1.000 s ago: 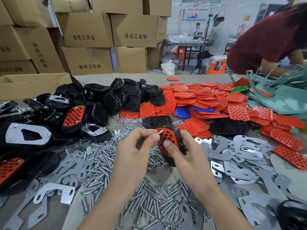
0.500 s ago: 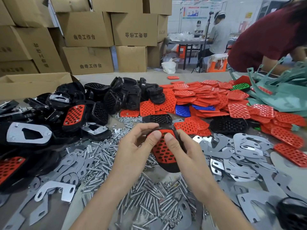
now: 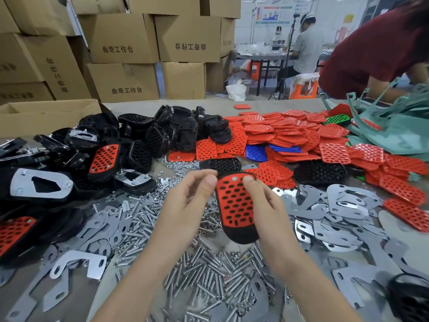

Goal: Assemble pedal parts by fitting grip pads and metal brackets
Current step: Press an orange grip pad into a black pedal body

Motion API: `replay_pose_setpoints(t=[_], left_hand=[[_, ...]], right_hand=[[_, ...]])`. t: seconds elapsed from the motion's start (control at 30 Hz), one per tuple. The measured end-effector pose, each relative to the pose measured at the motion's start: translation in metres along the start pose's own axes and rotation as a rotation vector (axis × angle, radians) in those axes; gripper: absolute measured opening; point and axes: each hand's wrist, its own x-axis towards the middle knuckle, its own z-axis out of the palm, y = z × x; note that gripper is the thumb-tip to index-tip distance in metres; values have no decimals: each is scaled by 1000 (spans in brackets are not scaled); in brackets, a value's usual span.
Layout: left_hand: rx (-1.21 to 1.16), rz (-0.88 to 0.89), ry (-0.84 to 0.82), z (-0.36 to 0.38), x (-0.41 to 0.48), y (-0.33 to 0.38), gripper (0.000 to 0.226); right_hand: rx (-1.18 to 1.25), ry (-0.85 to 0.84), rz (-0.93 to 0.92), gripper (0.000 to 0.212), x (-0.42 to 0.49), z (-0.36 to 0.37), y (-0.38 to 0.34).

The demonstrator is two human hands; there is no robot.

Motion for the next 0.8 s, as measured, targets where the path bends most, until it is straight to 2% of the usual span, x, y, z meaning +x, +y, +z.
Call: replay_pose_setpoints(t=[0.07,0.17,0.23,0.33,0.43,0.6,0.8], left_hand=[[290,39,-19,-14,2,-4,27],[812,68,-263,-30,0,-11,26],[956,36,-377,-38,-1,-17,27],[966,52,-385,-44,0,-20,17],[993,123,-363,-42,0,-21,7],[1017,181,-317,-35,-1,-23,14],[426,205,-57,-15,-8,-11,23]], right_hand=[[107,97,111,24,7,-6,-1],[304,200,218,27,17,-17,-5],[380,208,242,25,21,-22,-6],[460,144,262,17,23,-27,-6],[485,63,252,26,22,-27,-6],[433,-14,216,30,17,-24,-5],[396,-119,184,31,13,-20,-3]])
